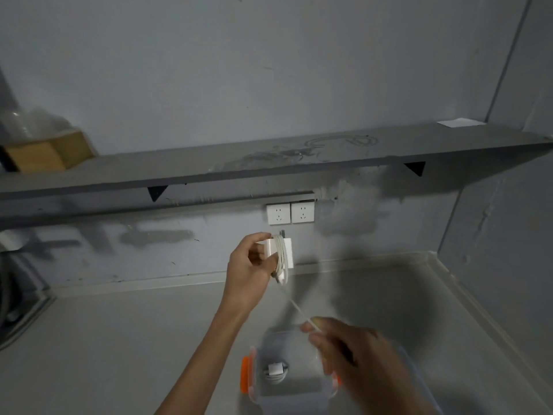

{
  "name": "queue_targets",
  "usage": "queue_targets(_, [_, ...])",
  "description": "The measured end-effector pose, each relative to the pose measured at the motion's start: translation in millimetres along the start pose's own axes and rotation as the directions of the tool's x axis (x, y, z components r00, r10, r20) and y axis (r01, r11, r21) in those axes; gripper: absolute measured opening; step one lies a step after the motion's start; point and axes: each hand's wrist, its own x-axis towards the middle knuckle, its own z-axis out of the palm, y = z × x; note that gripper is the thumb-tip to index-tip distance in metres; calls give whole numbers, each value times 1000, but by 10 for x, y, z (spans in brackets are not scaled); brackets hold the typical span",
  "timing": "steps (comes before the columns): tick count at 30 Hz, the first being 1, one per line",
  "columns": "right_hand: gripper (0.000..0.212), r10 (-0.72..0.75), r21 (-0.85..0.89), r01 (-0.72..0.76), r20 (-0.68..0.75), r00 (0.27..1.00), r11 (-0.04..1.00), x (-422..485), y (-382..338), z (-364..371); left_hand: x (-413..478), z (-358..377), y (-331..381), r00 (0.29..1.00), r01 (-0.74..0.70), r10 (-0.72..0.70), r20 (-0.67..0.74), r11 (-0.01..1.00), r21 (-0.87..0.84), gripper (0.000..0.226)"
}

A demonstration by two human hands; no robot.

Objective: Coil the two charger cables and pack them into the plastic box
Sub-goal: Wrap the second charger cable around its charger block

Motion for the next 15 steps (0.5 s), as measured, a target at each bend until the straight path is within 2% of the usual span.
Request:
queue_targets(2, [22,-189,-210,152,-168,968,966,44,-7,-255,-112,-6,-2,996,-53,49,75,997,54,37])
queue_targets(4, [25,-376,-374,251,-314,872,893,167,2,-530,-275,-9,57,982,-86,73,174,994,72,37])
queue_targets(6, [27,-519,-472,340,-326,790,813,332,-4,-765,-486,-4,175,951,-120,100,293,991,53,35])
queue_targets(8, [25,-587,-483,408,-310,748,775,504,-12,-934,-689,-8,342,902,-184,168,397,983,2,35])
queue_targets(10, [19,-564,-357,455,-318,762,816,659,12,-1005,-820,-47,506,866,-196,207,456,978,-72,40])
queue_targets(12, [18,-480,-108,471,-312,820,875,774,71,-977,-851,-120,627,859,-188,232,457,972,-141,45])
queue_targets(15, [27,-318,278,379,-240,917,883,840,145,-774,-812,-206,719,864,-190,258,432,962,-194,45])
